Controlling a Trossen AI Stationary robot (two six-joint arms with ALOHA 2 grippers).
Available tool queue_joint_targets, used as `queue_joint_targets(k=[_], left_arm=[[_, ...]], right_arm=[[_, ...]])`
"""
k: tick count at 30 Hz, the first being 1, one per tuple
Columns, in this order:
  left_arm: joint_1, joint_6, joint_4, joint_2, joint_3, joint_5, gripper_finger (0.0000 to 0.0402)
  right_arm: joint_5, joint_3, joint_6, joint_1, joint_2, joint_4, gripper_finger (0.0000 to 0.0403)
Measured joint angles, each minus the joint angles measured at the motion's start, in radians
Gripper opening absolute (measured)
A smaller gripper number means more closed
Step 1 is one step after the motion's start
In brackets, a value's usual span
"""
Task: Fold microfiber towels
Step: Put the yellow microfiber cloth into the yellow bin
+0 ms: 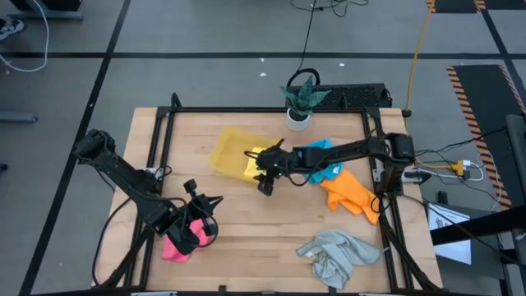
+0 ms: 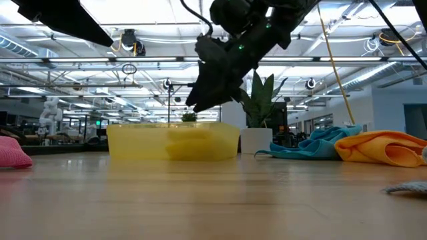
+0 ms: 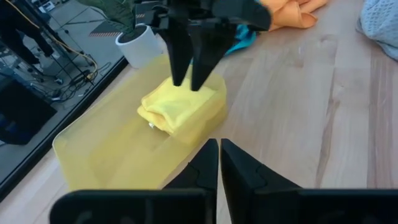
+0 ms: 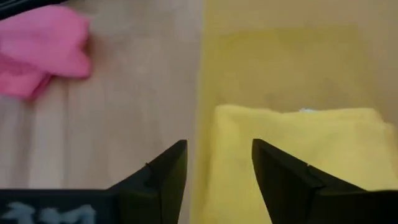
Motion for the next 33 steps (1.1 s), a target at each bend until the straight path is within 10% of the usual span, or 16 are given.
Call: queue_joint_targets(k=[10,33], left_arm=[[0.002,0.000,0.004,0.000,0.000,-0.001,0.0008],[0.002,0.001,0.002,0.000,0.000,0.000,0.0026]], right_arm=[[0.011,0.000,-0.006,-0.072,0.120,0.100,0.0010],[-0.199,-0.001,-0.063,-0.123,0.093,0.088,0.0069]])
